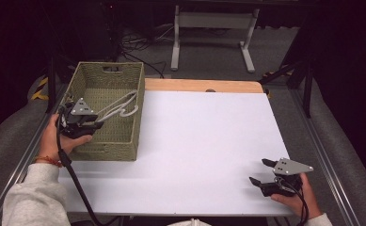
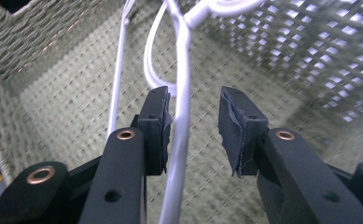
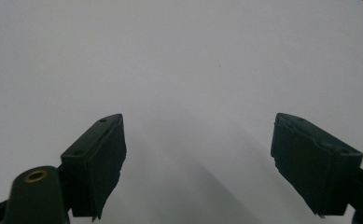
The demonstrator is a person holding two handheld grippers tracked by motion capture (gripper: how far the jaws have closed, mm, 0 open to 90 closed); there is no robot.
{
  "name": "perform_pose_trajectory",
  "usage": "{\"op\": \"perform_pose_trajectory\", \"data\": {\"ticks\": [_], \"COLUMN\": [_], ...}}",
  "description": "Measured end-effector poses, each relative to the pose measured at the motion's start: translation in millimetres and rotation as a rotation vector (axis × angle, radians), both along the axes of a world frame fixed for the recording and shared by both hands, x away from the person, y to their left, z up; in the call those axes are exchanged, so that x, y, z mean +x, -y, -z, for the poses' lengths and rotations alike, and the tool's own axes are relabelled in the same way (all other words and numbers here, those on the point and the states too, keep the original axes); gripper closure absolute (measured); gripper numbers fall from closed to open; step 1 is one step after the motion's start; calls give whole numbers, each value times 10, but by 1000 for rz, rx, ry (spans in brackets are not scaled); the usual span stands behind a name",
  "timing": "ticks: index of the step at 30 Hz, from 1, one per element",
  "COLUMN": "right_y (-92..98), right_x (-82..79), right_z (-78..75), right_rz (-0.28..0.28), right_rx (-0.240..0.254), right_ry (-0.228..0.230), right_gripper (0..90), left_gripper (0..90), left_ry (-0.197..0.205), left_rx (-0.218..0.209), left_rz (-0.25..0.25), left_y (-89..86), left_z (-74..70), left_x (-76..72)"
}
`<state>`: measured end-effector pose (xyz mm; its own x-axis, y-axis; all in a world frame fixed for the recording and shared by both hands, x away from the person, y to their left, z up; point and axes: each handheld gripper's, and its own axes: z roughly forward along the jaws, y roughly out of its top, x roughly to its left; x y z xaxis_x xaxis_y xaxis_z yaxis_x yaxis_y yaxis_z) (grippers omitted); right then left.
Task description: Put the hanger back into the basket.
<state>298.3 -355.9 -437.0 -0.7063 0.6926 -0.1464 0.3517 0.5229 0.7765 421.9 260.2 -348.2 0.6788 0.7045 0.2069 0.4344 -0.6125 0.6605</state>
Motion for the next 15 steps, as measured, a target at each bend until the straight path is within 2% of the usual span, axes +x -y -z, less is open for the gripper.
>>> {"op": "perform_pose_trajectory", "data": {"ticks": [6,9,15], "right_y": [-1,-2,1], "right_x": [2,2,0], "right_z": [-1,-1,-3], "right_rz": [0,0,0], "right_rx": [0,0,1], "right_ry": [0,0,0], "right_gripper": [191,191,191], "left_gripper": [519,477,319], "left_ry": [27,43,77], "left_rx": [-50,-58,-92], "left_rz": [0,-1,11], "left_y": [68,100,218], "left_z": [-65,-88,-158], "left_x": [-12,-18,-47]}}
